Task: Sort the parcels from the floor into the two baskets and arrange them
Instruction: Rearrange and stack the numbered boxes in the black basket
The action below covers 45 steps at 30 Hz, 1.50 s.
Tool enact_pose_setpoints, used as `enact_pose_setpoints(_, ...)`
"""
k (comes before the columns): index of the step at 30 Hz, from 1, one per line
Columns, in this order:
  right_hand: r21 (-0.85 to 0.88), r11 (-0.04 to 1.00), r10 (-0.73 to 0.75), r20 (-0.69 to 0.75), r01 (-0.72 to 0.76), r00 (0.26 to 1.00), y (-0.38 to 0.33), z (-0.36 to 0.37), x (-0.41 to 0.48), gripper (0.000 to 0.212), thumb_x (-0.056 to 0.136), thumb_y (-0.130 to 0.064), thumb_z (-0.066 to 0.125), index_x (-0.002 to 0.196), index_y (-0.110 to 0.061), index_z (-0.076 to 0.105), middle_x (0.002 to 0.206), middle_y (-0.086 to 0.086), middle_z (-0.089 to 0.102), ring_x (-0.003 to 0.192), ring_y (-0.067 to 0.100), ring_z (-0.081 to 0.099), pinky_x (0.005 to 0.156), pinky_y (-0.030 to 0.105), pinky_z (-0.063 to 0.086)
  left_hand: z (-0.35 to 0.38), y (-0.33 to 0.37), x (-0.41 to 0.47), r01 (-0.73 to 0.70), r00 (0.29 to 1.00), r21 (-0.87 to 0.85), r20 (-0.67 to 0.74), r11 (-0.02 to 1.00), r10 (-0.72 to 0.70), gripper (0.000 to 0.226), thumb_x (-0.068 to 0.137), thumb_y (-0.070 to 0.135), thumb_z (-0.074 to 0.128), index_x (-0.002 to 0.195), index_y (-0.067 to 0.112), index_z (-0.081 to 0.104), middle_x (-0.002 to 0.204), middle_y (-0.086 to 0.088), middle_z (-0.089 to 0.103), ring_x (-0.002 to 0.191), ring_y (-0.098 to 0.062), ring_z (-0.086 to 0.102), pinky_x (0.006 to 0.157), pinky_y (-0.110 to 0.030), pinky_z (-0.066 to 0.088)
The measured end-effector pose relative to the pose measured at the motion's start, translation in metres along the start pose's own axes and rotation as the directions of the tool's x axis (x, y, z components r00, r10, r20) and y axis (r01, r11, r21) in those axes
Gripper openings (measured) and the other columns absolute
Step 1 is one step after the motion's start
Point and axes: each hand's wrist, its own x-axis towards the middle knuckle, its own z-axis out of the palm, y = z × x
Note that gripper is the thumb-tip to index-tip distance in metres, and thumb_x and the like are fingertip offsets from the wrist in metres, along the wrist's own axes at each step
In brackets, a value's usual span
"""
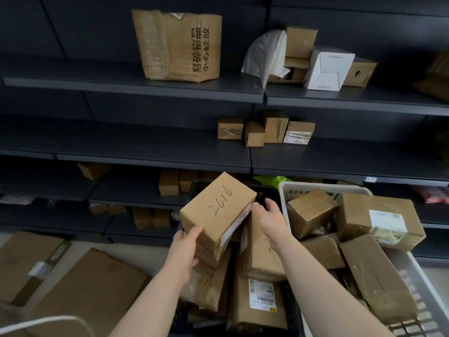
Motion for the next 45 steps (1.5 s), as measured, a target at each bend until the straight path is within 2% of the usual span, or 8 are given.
enact_pose_setpoints(7, -0.097, 0.995, -0.005, 0.099, 0.015, 0.995, -0.017, 0.002, 0.015, 0.053, 0.102, -0.032, 0.047, 0.152, -0.026, 0.031, 0.154, 0.002, 0.037, 0.14, 0.024, 0.035, 0.112, 0.042, 0.031, -0.001, 0.008, -0.006, 0.022, 1.0, 0.001, 0.002, 1.0, -0.022, 0.068, 0.091, 0.042, 0.061, 0.148, 0.025, 0.03, 0.137, -0.004, 0.054, 0.128, -0.026, 0.049, 0.112, -0.053, 0.032)
enact_pose_setpoints(13, -0.052, 0.998, -0.035, 0.07, 0.038, 0.997, -0.014, 0.008, -0.003, 0.03, 0.099, -0.037, 0.051, 0.121, -0.017, 0.057, 0.111, -0.001, 0.059, 0.094, 0.008, 0.051, 0.086, 0.03, 0.038, 0.0, 0.018, -0.01, -0.009, 1.0, -0.001, -0.016, 1.0, 0.009, 0.056, 0.096, 0.036, 0.054, 0.147, 0.028, 0.031, 0.124, -0.003, 0.057, 0.112, -0.023, 0.056, 0.1, -0.049, 0.045)
enact_pose_setpoints(17, 0.0, 0.999, -0.041, 0.099, 0.041, 0.994, -0.007, -0.015, -0.028, 0.026, 0.095, -0.044, 0.056, 0.105, -0.021, 0.064, 0.106, -0.001, 0.065, 0.105, 0.017, 0.057, 0.096, 0.038, 0.046, -0.013, 0.025, -0.02, -0.087, 0.996, 0.087, -0.01, 0.992, 0.088, 0.049, 0.096, 0.042, 0.051, 0.142, 0.029, 0.039, 0.12, 0.001, 0.058, 0.107, -0.02, 0.055, 0.092, -0.043, 0.047)
enact_pose_setpoints(21, 0.029, 0.999, -0.049, 0.145, 0.046, 0.988, 0.005, -0.041, -0.061, 0.027, 0.096, -0.039, 0.057, 0.119, -0.027, 0.064, 0.112, -0.003, 0.067, 0.105, 0.016, 0.061, 0.086, 0.032, 0.05, -0.021, 0.03, -0.031, -0.142, 0.989, 0.271, 0.081, 0.952, 0.125, 0.048, 0.093, 0.048, 0.053, 0.136, 0.027, 0.044, 0.118, 0.003, 0.057, 0.108, -0.02, 0.054, 0.099, -0.049, 0.044)
enact_pose_setpoints(29, 0.012, 0.993, 0.114, 0.059, -0.115, 0.992, 0.049, -0.049, -0.114, 0.032, 0.089, -0.042, 0.067, 0.117, -0.027, 0.068, 0.107, -0.001, 0.072, 0.099, 0.02, 0.068, 0.094, 0.042, 0.054, -0.038, 0.024, -0.055, -0.085, 0.98, 0.44, 0.198, 0.894, -0.005, 0.044, 0.093, 0.042, 0.056, 0.13, 0.019, 0.047, 0.11, 0.0, 0.06, 0.096, -0.015, 0.057, 0.066, -0.028, 0.043)
enact_pose_setpoints(33, 0.038, 0.98, 0.192, 0.042, -0.193, 0.981, 0.06, -0.034, -0.134, 0.013, 0.092, -0.034, 0.064, 0.104, -0.029, 0.068, 0.105, -0.001, 0.069, 0.1, 0.019, 0.063, 0.083, 0.033, 0.052, -0.053, 0.008, -0.053, -0.022, 0.975, 0.494, 0.202, 0.869, -0.09, 0.045, 0.094, 0.044, 0.054, 0.131, 0.019, 0.05, 0.113, -0.001, 0.063, 0.099, -0.017, 0.06, 0.071, -0.031, 0.047)
enact_pose_setpoints(40, -0.033, 0.973, 0.226, -0.008, -0.226, 0.974, 0.079, -0.007, -0.15, 0.033, 0.097, -0.03, 0.056, 0.128, -0.023, 0.064, 0.112, -0.006, 0.068, 0.106, 0.015, 0.061, 0.097, 0.041, 0.052, -0.066, -0.023, -0.044, -0.012, 0.978, 0.59, 0.173, 0.807, -0.112, 0.045, 0.097, 0.041, 0.05, 0.135, 0.016, 0.048, 0.117, -0.001, 0.058, 0.1, -0.017, 0.054, 0.076, -0.03, 0.042)
enact_pose_setpoints(45, -0.058, 0.973, 0.222, 0.003, -0.222, 0.975, 0.085, -0.002, -0.16, 0.028, 0.1, -0.024, 0.053, 0.126, -0.023, 0.064, 0.101, -0.014, 0.065, 0.096, 0.004, 0.058, 0.076, 0.024, 0.048, -0.075, -0.036, -0.04, -0.027, 0.979, 0.64, 0.17, 0.768, -0.108, 0.045, 0.097, 0.045, 0.048, 0.132, 0.016, 0.048, 0.112, 0.002, 0.056, 0.097, -0.014, 0.052, 0.068, -0.027, 0.04)
